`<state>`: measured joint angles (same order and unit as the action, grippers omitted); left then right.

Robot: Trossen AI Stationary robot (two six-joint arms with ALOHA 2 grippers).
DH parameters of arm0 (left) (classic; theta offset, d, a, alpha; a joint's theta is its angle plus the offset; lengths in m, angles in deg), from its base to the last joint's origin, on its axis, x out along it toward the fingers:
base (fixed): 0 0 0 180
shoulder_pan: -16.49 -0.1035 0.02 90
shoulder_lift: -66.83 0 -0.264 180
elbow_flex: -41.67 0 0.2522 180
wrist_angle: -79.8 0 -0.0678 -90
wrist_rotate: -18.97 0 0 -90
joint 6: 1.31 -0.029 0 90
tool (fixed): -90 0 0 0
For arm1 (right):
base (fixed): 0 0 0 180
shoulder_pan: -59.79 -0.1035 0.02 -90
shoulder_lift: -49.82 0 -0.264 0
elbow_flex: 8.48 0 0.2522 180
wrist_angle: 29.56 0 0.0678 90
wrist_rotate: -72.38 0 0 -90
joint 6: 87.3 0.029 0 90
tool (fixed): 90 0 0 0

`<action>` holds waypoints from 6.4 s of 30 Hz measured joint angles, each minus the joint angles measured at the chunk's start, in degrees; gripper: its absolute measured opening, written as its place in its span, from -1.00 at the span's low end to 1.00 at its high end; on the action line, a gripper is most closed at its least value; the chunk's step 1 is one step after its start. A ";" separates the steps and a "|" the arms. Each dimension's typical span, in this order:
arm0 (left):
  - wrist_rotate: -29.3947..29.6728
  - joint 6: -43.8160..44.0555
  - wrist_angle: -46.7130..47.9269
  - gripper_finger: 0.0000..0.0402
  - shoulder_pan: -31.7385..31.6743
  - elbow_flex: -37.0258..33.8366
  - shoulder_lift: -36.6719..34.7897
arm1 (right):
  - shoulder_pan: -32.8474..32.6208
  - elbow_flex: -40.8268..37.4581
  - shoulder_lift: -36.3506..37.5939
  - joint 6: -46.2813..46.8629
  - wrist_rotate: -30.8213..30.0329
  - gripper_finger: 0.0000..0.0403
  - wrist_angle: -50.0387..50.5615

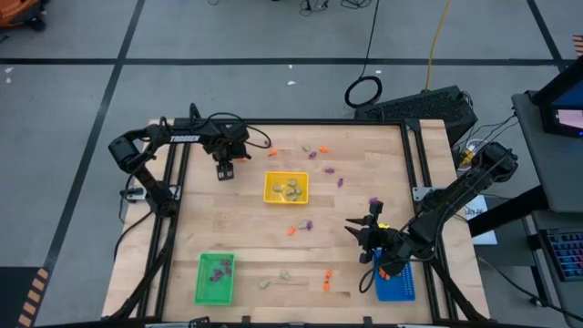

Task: Sort Halloween decoration
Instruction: Put the white skull toy in the yellow basket

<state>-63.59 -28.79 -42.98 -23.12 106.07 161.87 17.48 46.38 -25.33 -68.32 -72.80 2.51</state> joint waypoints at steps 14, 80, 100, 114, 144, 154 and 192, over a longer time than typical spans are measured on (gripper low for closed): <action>-1.09 0.04 -0.59 -0.49 -0.04 -1.19 -0.13 | 0.00 0.00 0.02 0.02 0.02 -0.56 0.00; -11.55 27.46 -76.15 -0.69 38.48 -29.79 -36.78 | 14.39 0.02 -0.87 2.93 -4.68 -0.56 -19.00; -9.70 23.58 -81.04 -0.57 43.01 -31.68 -36.78 | 18.70 0.02 -12.66 -5.84 -4.31 -0.56 -30.77; -6.74 3.64 -81.41 -0.55 43.01 -31.66 -36.78 | 18.71 0.02 -12.64 -6.64 -1.53 -0.56 -30.84; 12.30 -13.53 -80.39 -0.55 43.01 -31.64 -36.76 | 18.71 0.02 -12.64 -8.59 -1.62 -0.56 -30.93; 12.35 -24.03 -80.46 -0.55 43.01 -31.64 -36.76 | 18.71 0.02 -12.64 -9.22 -1.64 -0.56 -30.93; 8.94 56.39 -80.24 -0.55 43.01 -31.63 -36.76 | 18.71 0.02 -12.62 -7.71 -1.49 -0.56 -30.95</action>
<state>-54.65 27.61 -123.22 19.89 74.44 125.11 36.19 46.40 -37.95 -76.03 -74.28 -28.44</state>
